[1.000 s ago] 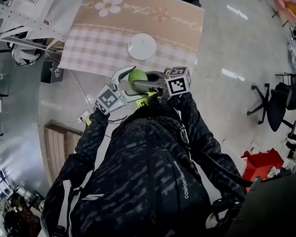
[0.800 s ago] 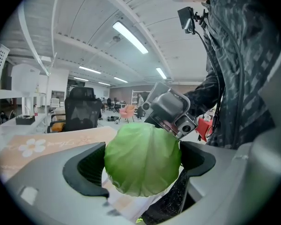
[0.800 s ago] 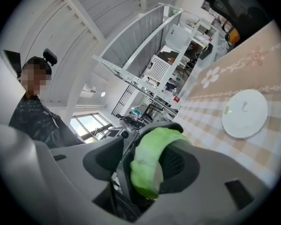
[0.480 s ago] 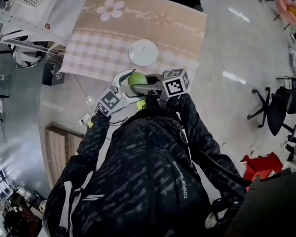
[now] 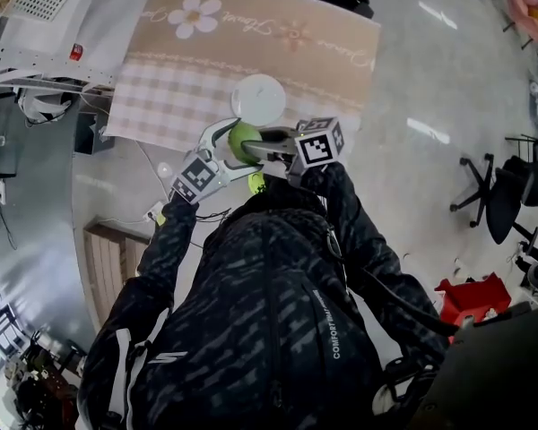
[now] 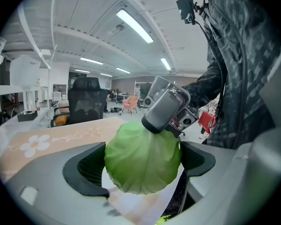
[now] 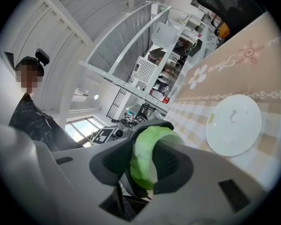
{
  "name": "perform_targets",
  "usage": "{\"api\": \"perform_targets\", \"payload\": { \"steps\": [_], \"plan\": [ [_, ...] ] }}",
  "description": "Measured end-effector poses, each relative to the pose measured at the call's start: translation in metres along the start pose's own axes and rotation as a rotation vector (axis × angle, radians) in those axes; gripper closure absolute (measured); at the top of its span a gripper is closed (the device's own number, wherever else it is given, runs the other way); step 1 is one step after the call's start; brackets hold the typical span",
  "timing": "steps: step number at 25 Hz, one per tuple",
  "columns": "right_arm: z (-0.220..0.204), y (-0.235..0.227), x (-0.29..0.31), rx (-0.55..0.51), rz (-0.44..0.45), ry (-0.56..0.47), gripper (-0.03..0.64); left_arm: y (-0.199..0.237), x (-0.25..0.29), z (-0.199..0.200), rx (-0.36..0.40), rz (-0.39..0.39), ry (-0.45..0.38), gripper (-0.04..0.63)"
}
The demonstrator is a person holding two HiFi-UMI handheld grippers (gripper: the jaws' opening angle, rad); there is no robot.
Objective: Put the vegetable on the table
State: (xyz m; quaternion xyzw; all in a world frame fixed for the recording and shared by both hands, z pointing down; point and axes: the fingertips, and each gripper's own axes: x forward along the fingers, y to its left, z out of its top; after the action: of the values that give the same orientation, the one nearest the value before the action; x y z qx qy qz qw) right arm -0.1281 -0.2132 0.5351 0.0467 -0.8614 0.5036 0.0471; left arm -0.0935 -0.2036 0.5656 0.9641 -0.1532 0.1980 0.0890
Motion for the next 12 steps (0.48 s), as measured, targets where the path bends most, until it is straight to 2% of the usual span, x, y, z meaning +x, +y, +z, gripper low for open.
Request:
{"api": "perform_targets", "payload": {
  "steps": [3, 12],
  "plan": [
    [0.006, -0.007, 0.003, 0.003, 0.004, 0.003, 0.525, 0.010, 0.007, -0.004, 0.011, -0.004, 0.029, 0.118],
    [0.024, -0.037, 0.009, 0.025, 0.019, 0.009, 0.531, 0.043, 0.022, -0.015, 0.017, -0.020, 0.082, 0.118]
  ]
}}
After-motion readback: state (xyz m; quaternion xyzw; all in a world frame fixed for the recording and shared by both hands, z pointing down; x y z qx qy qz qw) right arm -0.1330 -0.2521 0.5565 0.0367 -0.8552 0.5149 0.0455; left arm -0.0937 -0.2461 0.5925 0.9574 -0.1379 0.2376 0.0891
